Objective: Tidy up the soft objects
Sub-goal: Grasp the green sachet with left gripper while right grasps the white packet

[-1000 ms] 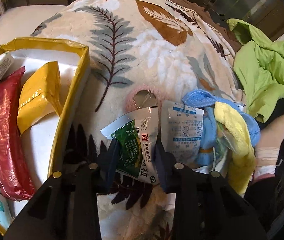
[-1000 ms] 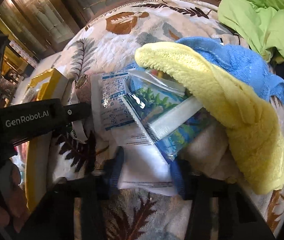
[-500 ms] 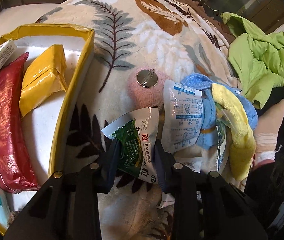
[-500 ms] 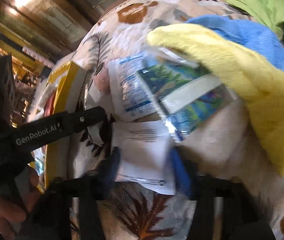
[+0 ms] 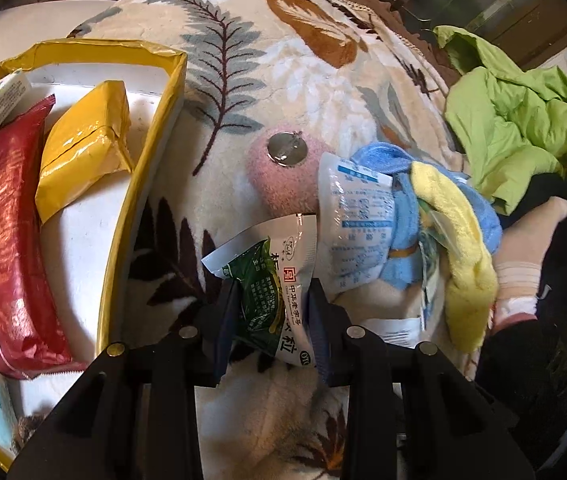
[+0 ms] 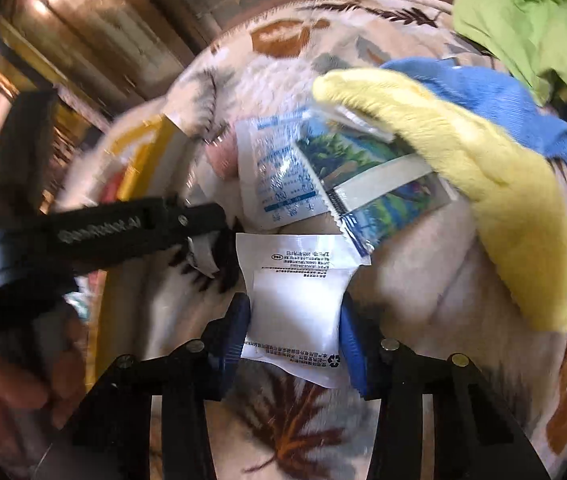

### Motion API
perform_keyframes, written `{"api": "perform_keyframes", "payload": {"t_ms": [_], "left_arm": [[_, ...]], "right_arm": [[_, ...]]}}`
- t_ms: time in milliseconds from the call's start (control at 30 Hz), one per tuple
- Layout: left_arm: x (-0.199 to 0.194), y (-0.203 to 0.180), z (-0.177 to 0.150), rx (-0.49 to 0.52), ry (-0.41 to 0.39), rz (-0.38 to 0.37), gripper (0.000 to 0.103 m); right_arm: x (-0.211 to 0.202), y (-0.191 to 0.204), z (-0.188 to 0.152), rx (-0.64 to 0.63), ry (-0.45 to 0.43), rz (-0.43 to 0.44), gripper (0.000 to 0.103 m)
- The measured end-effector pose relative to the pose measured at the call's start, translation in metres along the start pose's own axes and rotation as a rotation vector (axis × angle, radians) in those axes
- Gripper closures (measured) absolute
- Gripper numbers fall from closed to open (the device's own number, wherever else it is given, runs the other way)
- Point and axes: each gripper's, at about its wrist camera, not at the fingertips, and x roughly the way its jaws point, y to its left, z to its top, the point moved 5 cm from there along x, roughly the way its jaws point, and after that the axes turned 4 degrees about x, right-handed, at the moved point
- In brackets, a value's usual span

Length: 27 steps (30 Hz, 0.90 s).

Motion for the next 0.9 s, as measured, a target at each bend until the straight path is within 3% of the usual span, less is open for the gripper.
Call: {"api": "perform_keyframes", "payload": {"t_ms": [267,700,900], "left_arm": [[-0.031,-0.001,-0.011,0.062,-0.035,-0.011,0.072],[-0.092,0.060,0.000,0.012,-0.133,0.022,0.072],[-0.098,0.083,-0.001,-0.027,-0.131,-0.016,0.073]], "right_arm": [[-0.026,0.021,0.003,-0.006,-0.038,0.064,0.058],[-0.020,0.102,0.009,-0.126,-0.027,0.143,0.058],[-0.023,0.115,0.011,-0.140,-0.033,0.153,0.058]]}}
